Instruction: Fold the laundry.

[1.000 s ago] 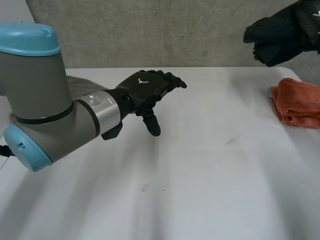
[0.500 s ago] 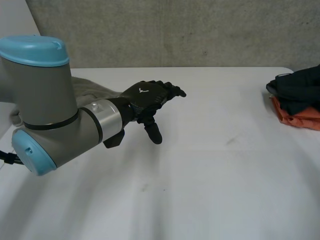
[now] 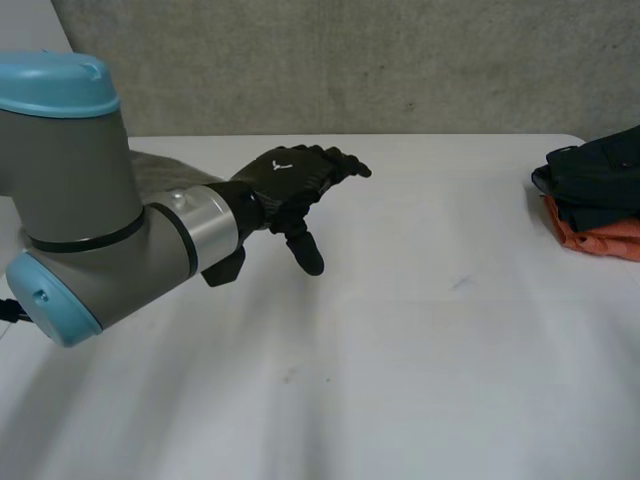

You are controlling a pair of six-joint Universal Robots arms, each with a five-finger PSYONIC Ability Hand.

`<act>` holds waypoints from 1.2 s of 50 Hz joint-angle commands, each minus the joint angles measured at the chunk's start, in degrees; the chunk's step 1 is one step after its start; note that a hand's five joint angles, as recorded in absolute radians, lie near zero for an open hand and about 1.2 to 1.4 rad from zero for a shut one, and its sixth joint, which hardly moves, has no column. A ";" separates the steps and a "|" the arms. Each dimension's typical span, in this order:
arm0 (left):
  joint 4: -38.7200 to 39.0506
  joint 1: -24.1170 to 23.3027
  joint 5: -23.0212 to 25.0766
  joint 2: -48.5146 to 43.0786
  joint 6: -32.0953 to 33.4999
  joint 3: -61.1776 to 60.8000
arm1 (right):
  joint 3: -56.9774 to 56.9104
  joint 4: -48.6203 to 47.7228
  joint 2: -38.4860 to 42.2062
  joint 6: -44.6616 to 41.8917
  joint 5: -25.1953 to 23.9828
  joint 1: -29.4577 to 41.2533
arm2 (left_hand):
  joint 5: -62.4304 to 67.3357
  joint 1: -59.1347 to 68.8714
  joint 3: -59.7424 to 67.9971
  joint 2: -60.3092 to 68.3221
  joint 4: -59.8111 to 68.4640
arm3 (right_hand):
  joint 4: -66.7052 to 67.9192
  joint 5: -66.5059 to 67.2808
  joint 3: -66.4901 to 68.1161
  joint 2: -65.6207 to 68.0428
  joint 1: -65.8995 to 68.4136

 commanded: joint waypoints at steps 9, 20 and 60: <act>3.97 0.17 0.52 6.39 -2.49 0.40 | 5.82 4.11 -21.69 -2.25 32.91 17.58 | -1.47 -0.11 -1.23 -1.46 -1.10 | -3.48 -4.01 -2.31 -2.63 -1.76; 5.74 0.00 0.97 7.28 -3.81 -0.30 | 12.93 2.18 -26.09 -0.93 42.76 37.70 | -1.47 -0.11 -1.23 -1.46 -1.10 | -3.48 -4.01 -2.31 -2.63 -1.76; 24.02 34.71 2.01 -30.86 22.29 13.05 | 58.82 -13.29 -29.34 3.38 39.25 58.64 | -0.97 0.39 -0.73 -0.96 -0.60 | -3.48 -4.01 -2.31 -2.63 -1.76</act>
